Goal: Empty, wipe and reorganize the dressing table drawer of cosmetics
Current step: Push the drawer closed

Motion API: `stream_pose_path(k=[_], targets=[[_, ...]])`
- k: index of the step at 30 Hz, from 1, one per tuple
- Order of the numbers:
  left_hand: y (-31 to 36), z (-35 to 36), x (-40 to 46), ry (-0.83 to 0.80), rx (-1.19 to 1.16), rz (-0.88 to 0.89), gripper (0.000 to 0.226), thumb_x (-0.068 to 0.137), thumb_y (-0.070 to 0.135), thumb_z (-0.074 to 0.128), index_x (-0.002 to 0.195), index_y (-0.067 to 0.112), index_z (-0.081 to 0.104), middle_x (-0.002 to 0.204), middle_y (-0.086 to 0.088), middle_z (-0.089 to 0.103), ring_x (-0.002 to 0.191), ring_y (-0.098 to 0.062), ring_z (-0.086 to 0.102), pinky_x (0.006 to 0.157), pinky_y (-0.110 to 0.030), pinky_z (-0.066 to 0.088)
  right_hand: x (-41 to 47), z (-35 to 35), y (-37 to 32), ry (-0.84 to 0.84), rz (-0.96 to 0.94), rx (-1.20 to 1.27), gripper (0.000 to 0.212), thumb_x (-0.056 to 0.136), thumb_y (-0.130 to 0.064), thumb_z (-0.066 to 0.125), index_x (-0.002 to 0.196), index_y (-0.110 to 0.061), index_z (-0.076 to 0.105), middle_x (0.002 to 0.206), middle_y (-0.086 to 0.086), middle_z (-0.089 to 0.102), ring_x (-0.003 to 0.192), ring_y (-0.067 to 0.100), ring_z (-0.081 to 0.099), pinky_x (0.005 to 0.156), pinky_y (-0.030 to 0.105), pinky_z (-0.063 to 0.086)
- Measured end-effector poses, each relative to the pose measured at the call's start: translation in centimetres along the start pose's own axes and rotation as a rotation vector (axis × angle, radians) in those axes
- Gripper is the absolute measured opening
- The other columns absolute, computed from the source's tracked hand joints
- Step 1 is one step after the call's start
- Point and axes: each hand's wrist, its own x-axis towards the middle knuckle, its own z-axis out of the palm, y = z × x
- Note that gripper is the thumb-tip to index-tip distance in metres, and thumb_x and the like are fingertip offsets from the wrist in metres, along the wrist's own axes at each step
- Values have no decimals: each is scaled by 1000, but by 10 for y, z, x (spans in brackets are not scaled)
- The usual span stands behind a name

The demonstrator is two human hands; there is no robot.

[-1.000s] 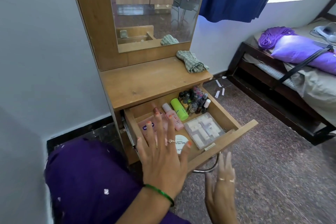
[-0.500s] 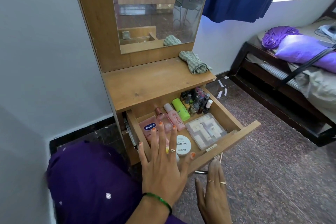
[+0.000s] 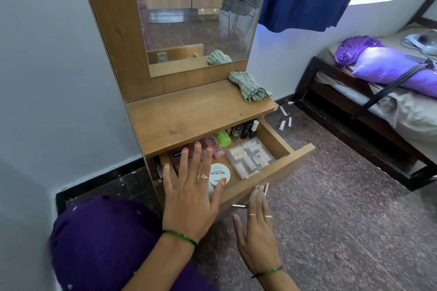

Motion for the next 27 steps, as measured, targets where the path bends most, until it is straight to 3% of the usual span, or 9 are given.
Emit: stream_pose_path(k=[8, 13, 17, 22, 27], targets=[[-22, 0, 32, 28, 55, 55, 73, 91, 63, 16, 150, 20, 17, 157, -5, 16, 144, -32, 13, 112, -53, 9, 34, 9, -13, -41, -18, -26, 73, 96, -47, 29, 143, 9, 24, 150, 25, 26, 142, 29, 15, 118, 26, 7], [-33, -1, 50, 9, 155, 87, 95, 80, 80, 17, 150, 15, 18, 157, -10, 15, 143, -37, 14, 111, -58, 14, 55, 9, -20, -69, -42, -49, 74, 93, -46, 35, 143, 8, 23, 151, 24, 26, 142, 29, 15, 118, 27, 6], [-46, 0, 68, 1, 216, 88, 112, 70, 90, 14, 150, 11, 13, 157, -11, 11, 143, -38, 11, 112, -58, 11, 76, 6, -24, -110, -80, -68, 76, 91, -43, 33, 147, 4, 14, 155, 22, 14, 144, 32, 13, 117, 24, -1], [-58, 2, 86, -50, 272, 37, 104, 76, 81, 19, 145, 4, 27, 150, -18, 30, 135, -37, 32, 107, -53, 29, 103, 3, -33, -215, -130, -55, 79, 93, -33, 45, 148, 1, 0, 157, 19, -5, 147, 29, -2, 117, 28, -1], [-62, 1, 95, -27, 292, 42, 86, 82, 69, 39, 137, 2, 42, 140, -18, 45, 128, -31, 44, 101, -44, 39, 126, 12, -43, -269, -116, -119, 81, 91, -35, 46, 147, 5, 3, 155, 25, -6, 146, 32, -1, 119, 33, 4]])
